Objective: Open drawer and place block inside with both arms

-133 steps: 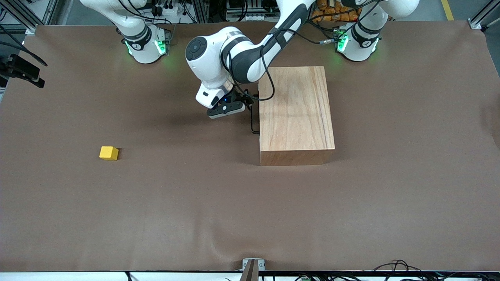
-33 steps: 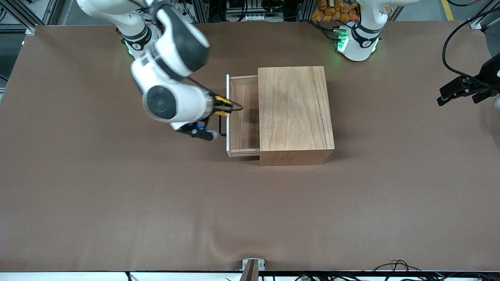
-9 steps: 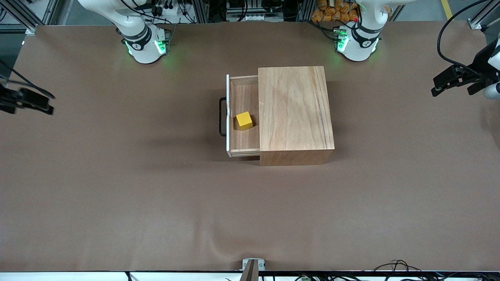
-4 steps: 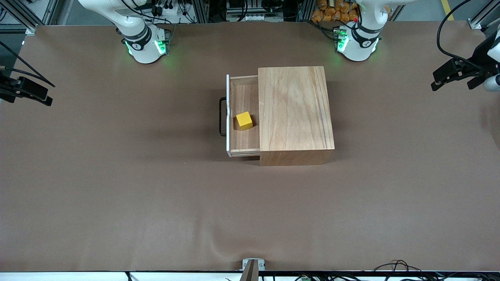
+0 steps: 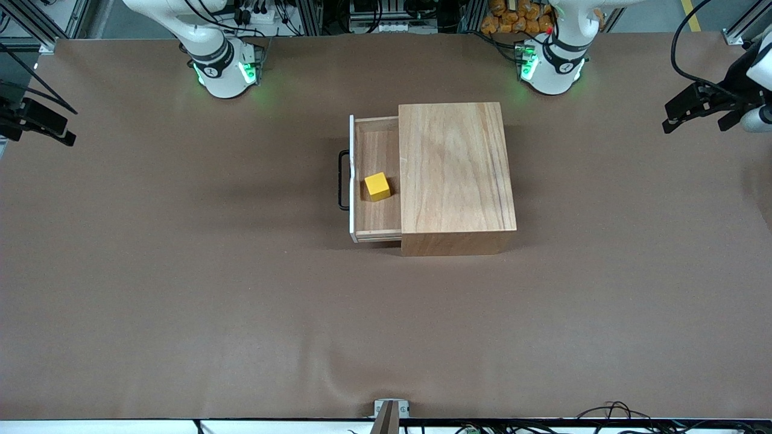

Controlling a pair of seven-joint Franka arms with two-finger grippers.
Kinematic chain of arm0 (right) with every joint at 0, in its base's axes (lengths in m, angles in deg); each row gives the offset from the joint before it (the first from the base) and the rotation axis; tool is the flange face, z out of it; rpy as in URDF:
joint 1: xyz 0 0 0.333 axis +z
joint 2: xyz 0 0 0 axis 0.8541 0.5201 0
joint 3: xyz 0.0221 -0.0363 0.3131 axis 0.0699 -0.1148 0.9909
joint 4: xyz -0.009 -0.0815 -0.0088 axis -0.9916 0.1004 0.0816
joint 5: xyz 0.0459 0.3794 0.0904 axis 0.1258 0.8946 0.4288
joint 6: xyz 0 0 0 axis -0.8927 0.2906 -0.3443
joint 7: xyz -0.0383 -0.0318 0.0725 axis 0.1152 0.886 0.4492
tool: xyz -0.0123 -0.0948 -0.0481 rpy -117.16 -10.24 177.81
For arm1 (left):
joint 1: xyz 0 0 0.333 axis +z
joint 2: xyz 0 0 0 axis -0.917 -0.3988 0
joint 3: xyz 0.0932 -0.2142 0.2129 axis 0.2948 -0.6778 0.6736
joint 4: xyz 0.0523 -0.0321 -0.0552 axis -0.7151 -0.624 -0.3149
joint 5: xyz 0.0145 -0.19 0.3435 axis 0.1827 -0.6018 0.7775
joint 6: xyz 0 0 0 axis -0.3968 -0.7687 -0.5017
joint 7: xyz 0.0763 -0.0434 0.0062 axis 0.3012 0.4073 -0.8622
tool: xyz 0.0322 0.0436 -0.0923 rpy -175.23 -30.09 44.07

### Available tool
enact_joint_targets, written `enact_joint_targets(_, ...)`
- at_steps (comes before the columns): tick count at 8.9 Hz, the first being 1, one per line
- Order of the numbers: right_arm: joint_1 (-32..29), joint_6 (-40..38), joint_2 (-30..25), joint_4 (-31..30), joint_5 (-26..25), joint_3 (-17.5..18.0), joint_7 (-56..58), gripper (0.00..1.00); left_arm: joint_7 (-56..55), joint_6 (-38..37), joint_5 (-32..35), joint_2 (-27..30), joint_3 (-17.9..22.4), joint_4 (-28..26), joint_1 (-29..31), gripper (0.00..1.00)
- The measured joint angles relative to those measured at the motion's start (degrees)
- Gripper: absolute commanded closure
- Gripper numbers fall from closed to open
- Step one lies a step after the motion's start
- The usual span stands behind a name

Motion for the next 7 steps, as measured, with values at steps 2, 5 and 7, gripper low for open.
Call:
enact_joint_targets(2, 0.0, 0.01, 0.0, -0.25, 0.0, 0.65, 0.7, 0.0, 0.0, 0.21, -0.09, 1.17, -0.44, -0.45, -0.02, 0.0)
enact_joint_targets(5, 0.0, 0.01, 0.0, -0.28, 0.0, 0.71, 0.84, 0.0, 0.0, 0.51, -0.38, 0.65, -0.69, 0.09, -0.02, 0.0)
enact_joint_targets(7, 0.0, 0.01, 0.0, -0.28, 0.0, 0.71, 0.87, 0.0, 0.0, 0.55, -0.48, 0.18, -0.82, 0.88, -0.03, 0.0)
